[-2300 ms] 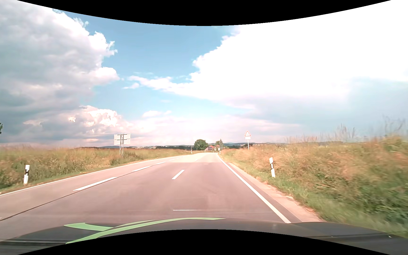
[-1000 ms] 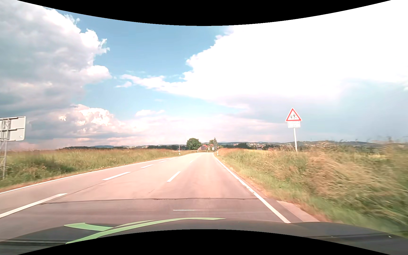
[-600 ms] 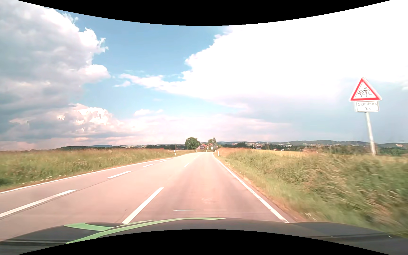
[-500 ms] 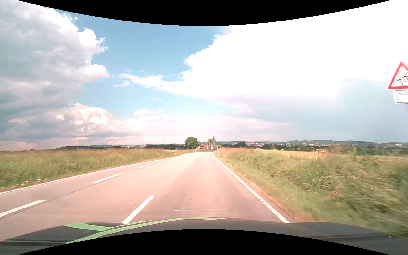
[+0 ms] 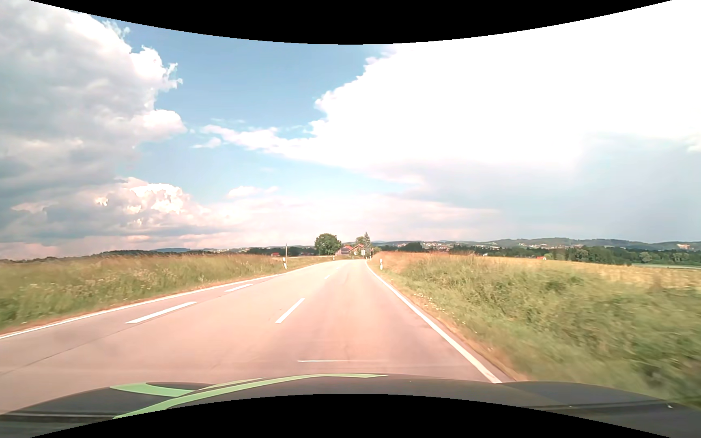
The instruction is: Follow the waypoints while adhering to traffic rules and regulations
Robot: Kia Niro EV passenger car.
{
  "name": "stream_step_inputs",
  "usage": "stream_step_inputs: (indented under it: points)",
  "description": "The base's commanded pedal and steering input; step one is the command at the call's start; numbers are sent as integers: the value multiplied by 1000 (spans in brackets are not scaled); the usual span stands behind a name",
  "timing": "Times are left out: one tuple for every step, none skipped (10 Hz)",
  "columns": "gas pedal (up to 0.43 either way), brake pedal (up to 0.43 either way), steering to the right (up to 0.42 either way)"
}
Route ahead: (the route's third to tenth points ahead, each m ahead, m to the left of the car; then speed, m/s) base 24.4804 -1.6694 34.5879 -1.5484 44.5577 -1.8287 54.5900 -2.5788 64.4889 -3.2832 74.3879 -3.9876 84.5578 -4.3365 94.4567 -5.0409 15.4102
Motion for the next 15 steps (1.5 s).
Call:
stream_step_inputs:
  points:
    - [339,0,2]
    - [339,0,3]
    - [339,0,3]
    - [331,0,3]
    - [319,0,4]
    - [319,0,5]
    - [319,0,5]
    - [319,0,5]
    - [311,0,4]
    - [299,0,3]
    - [287,0,1]
    - [280,0,0]
    - [240,0,0]
    - [209,0,1]
    - [130,0,1]
